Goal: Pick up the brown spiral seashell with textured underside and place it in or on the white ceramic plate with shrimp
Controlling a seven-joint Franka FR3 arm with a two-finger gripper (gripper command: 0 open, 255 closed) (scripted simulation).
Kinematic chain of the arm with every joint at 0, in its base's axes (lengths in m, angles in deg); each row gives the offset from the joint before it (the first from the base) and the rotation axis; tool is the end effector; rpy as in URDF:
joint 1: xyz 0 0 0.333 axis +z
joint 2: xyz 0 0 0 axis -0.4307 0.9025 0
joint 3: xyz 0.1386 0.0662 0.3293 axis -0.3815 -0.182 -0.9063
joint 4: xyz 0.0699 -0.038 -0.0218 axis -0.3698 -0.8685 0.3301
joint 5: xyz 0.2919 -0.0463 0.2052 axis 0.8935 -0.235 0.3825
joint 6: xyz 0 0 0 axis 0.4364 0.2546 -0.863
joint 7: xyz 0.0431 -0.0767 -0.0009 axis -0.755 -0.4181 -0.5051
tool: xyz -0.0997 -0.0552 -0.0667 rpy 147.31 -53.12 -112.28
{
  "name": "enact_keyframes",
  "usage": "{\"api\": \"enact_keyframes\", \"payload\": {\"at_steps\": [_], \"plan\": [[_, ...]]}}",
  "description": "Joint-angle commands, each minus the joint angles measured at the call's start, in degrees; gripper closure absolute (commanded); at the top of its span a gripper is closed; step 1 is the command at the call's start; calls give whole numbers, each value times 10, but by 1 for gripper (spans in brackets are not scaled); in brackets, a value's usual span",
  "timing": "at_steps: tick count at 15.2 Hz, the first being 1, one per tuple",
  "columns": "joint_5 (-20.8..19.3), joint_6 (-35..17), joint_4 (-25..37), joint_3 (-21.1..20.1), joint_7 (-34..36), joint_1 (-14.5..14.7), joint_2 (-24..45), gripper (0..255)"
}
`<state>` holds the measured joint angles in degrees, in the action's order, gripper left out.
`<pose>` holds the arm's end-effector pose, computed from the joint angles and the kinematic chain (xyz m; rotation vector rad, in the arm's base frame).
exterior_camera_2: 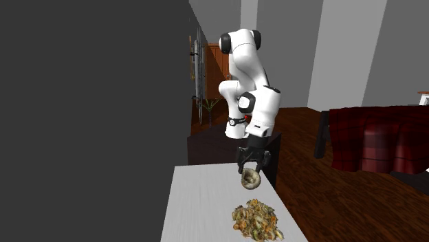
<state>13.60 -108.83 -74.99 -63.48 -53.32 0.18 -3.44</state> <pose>0.4463 0.3469 0.2700 2.6531 1.2587 0.2432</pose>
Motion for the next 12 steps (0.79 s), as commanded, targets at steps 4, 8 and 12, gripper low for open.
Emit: {"api": "enact_keyframes", "payload": {"at_steps": [4, 8, 12], "plan": [[27, 25, -2, -14, -26, -10, -30, 255], [39, 35, -1, -19, -37, -13, -42, 255], [61, 28, 60, 9, 167, 26, 4, 0]]}}
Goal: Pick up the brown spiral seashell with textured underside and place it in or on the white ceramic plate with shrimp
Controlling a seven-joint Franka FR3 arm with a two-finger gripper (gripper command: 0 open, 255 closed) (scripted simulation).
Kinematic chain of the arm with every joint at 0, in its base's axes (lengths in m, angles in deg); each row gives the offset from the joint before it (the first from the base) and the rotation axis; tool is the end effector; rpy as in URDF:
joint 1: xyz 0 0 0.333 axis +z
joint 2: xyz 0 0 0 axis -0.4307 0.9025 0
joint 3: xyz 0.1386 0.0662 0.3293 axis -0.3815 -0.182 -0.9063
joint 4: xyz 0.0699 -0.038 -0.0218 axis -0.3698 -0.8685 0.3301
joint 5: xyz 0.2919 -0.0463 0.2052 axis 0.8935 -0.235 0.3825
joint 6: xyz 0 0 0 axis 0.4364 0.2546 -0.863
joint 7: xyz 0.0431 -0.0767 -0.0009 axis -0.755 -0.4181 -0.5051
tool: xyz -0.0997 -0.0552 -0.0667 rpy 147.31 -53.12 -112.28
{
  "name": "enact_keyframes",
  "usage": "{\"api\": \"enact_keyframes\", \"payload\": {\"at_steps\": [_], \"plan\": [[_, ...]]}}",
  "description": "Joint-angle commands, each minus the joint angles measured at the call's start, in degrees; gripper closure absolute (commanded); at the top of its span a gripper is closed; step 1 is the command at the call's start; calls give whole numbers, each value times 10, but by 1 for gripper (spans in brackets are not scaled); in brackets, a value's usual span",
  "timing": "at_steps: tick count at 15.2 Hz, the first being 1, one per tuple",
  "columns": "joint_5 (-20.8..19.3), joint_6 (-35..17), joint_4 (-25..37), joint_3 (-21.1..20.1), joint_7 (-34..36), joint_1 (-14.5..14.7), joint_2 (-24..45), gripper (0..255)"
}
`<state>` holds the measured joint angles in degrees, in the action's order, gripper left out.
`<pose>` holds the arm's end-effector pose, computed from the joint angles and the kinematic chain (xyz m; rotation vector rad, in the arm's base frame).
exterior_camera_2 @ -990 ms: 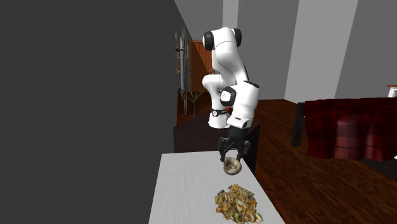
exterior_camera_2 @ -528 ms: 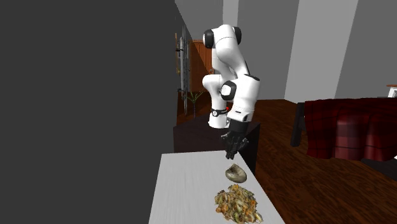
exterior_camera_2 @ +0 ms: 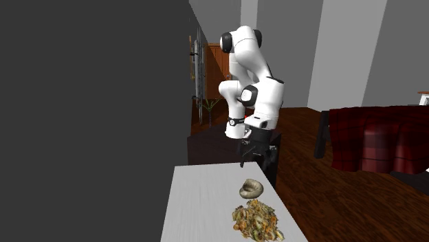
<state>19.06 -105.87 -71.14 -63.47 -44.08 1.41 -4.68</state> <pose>0.4581 0.3636 0.3026 2.8251 0.9452 0.2993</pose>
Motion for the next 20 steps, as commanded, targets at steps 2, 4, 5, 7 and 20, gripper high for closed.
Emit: {"api": "enact_keyframes", "payload": {"at_steps": [2, 4, 5, 7, 20], "plan": [[22, -6, 61, 31, 191, 37, 43, 0], [17, -16, 65, 36, 194, 39, 56, 0], [14, -20, 67, 38, 196, 39, 63, 0], [8, -29, 72, 43, 200, 41, 77, 0], [1, -40, 79, 49, 205, 43, 95, 255]]}}
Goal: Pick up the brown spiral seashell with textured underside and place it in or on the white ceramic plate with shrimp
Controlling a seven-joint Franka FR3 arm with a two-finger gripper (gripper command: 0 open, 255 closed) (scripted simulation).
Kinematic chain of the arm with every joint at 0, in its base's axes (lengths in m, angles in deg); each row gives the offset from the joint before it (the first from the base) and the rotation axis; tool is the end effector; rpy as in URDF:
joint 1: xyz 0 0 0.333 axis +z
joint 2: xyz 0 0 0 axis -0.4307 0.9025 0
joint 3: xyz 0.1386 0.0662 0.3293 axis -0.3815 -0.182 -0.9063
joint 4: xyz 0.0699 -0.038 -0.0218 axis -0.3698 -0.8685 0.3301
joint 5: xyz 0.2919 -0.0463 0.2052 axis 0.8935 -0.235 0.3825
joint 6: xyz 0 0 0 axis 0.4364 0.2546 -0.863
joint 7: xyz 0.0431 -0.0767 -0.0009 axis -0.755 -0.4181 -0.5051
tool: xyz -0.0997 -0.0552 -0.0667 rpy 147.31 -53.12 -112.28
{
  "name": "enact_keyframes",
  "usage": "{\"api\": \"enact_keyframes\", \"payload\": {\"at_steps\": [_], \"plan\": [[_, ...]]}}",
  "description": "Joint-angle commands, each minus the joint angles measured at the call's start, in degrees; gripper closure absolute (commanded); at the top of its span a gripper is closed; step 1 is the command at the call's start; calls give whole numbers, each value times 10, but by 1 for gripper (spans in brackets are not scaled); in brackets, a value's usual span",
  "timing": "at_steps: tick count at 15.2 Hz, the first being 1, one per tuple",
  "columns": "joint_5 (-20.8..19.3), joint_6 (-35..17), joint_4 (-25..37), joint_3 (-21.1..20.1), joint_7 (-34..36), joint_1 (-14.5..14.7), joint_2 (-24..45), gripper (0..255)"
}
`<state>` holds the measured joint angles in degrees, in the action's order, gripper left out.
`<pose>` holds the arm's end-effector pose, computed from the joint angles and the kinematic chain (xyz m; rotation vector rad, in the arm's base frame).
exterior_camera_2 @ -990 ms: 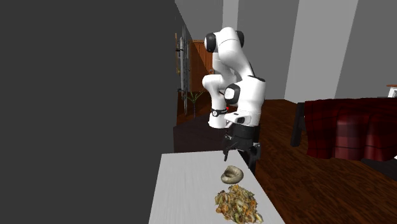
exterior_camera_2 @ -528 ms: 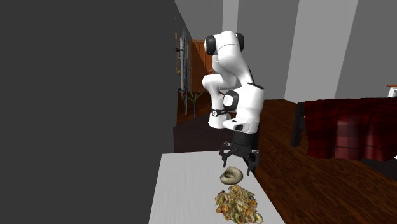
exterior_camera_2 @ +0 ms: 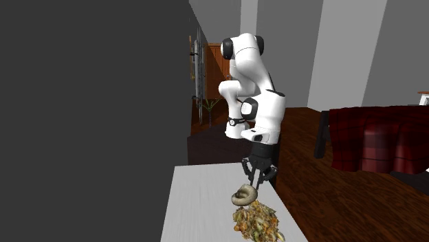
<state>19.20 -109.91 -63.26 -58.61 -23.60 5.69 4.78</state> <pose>0.4952 0.3917 0.2589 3.0099 0.4349 0.3691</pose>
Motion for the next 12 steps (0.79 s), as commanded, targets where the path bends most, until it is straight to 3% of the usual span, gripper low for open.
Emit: {"api": "enact_keyframes", "payload": {"at_steps": [1, 7, 8, 12], "plan": [[0, 0, 0, 0, 0, 0, 0, 255], [0, 0, 0, 0, 0, 0, 0, 255], [0, 0, 0, 0, 0, 0, 0, 0], [37, 37, 58, 23, 108, 16, -2, 0]]}}
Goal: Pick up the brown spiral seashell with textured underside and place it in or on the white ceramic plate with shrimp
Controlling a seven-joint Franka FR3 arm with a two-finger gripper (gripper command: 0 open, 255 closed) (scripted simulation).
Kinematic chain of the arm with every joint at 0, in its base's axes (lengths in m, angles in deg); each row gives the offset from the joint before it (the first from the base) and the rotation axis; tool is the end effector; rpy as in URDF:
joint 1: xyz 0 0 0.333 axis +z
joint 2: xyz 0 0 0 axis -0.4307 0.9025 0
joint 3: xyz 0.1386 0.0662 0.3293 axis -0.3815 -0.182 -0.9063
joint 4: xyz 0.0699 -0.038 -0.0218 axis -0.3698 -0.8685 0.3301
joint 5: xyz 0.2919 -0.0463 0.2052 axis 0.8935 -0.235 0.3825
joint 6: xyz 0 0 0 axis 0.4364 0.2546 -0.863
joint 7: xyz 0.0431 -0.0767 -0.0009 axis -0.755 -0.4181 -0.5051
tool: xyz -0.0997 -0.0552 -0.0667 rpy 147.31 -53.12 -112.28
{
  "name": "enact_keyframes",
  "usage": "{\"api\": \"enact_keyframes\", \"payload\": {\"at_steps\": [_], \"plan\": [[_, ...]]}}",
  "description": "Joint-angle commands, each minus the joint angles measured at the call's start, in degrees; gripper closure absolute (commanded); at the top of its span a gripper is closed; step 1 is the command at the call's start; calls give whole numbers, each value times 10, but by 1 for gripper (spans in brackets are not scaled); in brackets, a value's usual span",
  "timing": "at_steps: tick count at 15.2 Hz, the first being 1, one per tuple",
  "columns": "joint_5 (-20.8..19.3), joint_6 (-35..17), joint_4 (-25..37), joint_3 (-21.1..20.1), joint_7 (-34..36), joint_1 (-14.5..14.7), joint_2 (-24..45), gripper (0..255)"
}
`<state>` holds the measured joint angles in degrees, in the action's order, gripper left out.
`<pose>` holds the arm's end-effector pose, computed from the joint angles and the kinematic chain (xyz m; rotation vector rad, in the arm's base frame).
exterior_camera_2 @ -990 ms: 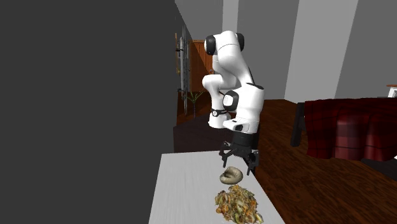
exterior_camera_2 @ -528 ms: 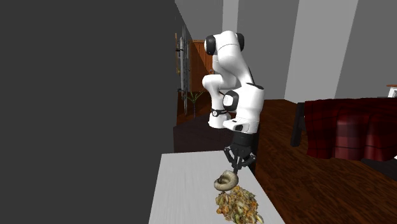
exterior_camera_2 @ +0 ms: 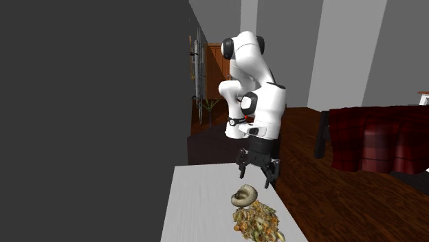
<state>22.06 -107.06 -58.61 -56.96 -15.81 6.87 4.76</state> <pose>0.5183 0.3979 0.2851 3.0589 0.1352 0.4190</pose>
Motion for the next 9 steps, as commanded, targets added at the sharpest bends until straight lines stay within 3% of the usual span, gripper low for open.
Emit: {"api": "enact_keyframes", "payload": {"at_steps": [1, 9], "plan": [[16, 16, 24, 12, 55, 7, -3, 0], [4, -14, 46, 23, 62, 8, 49, 0]]}}
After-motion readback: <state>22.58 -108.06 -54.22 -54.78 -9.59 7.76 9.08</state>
